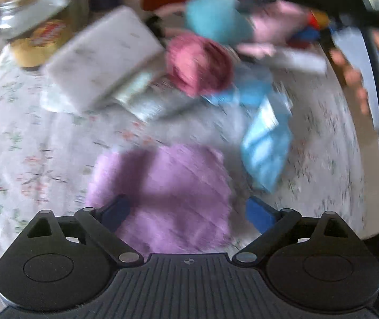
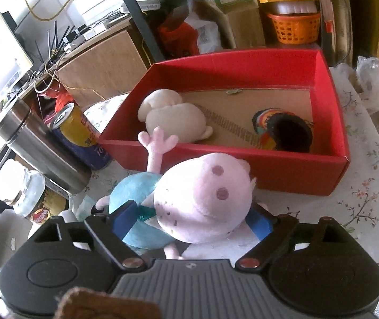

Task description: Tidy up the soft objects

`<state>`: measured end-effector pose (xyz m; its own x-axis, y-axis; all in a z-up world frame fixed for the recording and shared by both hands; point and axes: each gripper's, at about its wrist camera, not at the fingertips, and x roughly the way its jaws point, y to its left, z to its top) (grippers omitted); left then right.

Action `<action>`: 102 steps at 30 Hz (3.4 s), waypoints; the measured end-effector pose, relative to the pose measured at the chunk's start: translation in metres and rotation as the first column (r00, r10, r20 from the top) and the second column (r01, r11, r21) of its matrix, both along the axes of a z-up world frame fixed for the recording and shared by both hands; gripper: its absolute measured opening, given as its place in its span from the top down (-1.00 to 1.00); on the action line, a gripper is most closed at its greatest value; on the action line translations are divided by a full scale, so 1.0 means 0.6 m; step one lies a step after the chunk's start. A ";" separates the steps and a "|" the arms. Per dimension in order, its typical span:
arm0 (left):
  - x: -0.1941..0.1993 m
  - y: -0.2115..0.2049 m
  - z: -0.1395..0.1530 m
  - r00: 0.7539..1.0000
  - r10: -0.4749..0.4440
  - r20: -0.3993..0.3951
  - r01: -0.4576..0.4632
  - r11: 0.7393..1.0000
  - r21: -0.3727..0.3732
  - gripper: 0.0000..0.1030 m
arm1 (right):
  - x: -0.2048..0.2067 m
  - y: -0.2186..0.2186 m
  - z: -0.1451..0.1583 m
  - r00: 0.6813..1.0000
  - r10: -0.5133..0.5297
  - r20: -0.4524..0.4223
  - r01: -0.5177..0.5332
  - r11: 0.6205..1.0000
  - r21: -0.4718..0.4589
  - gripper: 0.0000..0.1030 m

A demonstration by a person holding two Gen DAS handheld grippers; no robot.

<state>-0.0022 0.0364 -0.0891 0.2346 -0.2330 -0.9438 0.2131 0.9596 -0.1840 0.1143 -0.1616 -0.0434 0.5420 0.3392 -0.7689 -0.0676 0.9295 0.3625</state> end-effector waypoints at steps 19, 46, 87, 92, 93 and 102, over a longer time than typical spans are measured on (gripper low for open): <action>-0.032 0.002 0.000 0.995 0.032 0.092 -0.049 0.981 0.186 0.58 | -0.007 -0.008 0.015 1.000 0.011 0.012 -0.011 1.000 0.000 0.30; 0.003 0.025 0.102 0.982 0.142 0.125 -0.126 0.984 -0.124 0.63 | -0.125 -0.108 0.086 0.995 -0.092 0.042 0.081 0.972 0.221 0.44; -0.007 -0.010 0.004 0.999 -0.004 0.033 0.002 0.998 0.056 -0.11 | -0.230 0.033 0.020 0.788 0.616 -0.010 -0.587 0.747 -0.311 -0.42; -0.013 0.015 0.017 1.000 0.011 0.017 -0.012 0.999 0.037 0.13 | -0.242 0.047 0.010 0.789 0.614 -0.034 -0.598 0.753 -0.273 -0.19; -0.015 0.023 0.018 1.000 0.018 0.009 -0.019 0.999 0.029 0.09 | -0.247 0.039 0.014 0.801 0.597 -0.036 -0.585 0.769 -0.257 -0.15; -0.016 0.003 0.014 1.000 -0.029 0.003 0.029 0.999 0.041 -0.66 | -0.224 -0.092 0.026 0.936 0.340 -0.089 -0.334 0.939 0.080 0.83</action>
